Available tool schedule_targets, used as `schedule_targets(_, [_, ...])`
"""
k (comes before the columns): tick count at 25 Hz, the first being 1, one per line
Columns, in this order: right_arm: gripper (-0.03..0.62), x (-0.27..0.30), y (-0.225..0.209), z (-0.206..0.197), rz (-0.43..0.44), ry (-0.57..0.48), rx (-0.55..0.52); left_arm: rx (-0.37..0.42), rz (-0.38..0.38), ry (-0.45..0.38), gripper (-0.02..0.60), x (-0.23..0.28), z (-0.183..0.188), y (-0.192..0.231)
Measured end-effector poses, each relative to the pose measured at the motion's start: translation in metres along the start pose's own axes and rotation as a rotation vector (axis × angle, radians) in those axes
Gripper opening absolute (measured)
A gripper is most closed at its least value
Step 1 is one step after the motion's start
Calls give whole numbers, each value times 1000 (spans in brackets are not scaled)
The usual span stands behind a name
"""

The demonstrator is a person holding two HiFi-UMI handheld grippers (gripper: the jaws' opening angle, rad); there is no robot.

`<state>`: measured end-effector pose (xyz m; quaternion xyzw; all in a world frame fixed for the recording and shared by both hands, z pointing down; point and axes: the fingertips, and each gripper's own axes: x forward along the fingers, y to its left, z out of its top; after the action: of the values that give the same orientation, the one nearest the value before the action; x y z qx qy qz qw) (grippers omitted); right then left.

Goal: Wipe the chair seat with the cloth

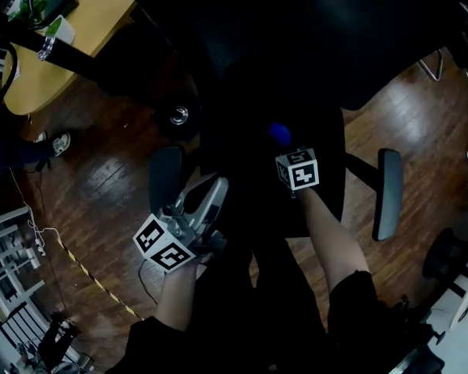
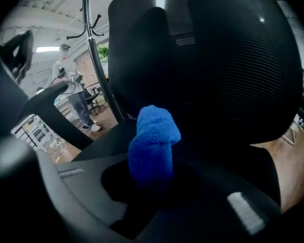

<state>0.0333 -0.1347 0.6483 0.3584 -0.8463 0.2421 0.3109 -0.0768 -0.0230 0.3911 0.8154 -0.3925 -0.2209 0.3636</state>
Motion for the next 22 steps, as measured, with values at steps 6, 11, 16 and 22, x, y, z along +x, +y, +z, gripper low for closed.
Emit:
schedule_targets(6, [38,64,51,41,124,21,-52,-37,23,-38,-8,-5,1,5])
schedule_targets(11, [38,131,98,66,231,3,-75,-61,28,-52,-8,-7,3,24])
schedule_targets(16, [38,139,107,56,253,2,-90,-67,21,-53,-8,-9,-5,19])
schedule_targets(22, [38,136,70,46,156,29,-86,-70,26,-41,-8,-7,-1,32])
